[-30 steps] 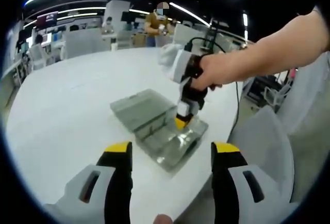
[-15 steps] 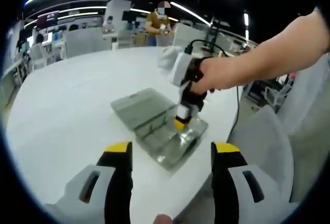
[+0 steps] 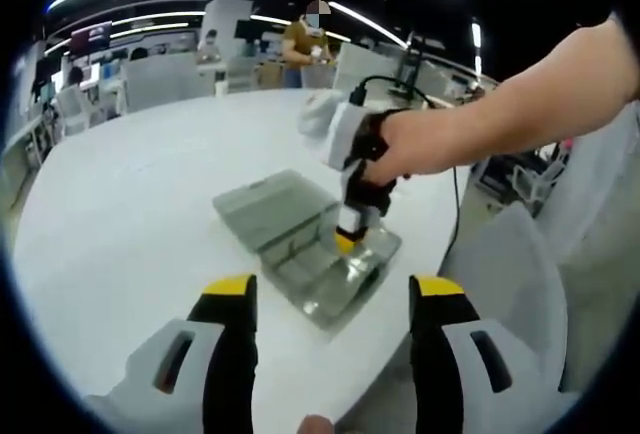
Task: Insert the divider into the dual guide fixture by aligning both edges with the guide slots and pushing it downward to the bottom, including one-sided entry, uneven engagement, binding, and posture correction.
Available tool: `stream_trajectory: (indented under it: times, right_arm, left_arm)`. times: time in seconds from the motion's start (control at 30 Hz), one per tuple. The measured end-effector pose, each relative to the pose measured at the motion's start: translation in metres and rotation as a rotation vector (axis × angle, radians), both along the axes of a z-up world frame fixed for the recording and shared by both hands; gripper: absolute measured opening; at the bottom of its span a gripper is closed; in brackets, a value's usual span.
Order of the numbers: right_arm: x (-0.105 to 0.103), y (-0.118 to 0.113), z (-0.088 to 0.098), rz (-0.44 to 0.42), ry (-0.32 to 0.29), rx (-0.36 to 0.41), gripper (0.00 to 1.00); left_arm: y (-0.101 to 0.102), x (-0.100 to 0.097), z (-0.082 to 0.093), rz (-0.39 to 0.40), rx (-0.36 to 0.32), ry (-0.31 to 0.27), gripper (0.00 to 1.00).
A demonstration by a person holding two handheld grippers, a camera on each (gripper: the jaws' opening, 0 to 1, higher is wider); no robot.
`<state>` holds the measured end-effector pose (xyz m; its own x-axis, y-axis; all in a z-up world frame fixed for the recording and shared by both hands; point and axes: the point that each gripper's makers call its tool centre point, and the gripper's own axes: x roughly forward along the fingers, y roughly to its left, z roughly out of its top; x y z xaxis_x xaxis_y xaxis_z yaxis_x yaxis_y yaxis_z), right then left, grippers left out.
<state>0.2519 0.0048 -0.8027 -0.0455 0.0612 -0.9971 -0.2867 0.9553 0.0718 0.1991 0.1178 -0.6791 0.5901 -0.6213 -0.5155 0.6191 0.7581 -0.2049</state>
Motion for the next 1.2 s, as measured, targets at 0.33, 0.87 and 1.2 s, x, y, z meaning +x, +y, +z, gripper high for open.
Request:
stream_trajectory:
  times: [0.33, 0.87, 1.2]
  right_arm:
    - [0.001, 0.002, 0.0, 0.0, -0.015, 0.033, 0.02]
    - [0.005, 0.005, 0.027, 0.002, -0.058, 0.198, 0.06]
    - [0.019, 0.004, 0.051, 0.078, -0.17, 0.375, 0.0]
  left_arm:
    - [-0.001, -0.001, 0.0, -0.004, 0.011, 0.007, 0.59]
    - [0.004, -0.001, 0.001, 0.015, 0.02, 0.018, 0.6]
    - [0.005, 0.002, 0.004, 0.037, 0.033, 0.017, 0.6]
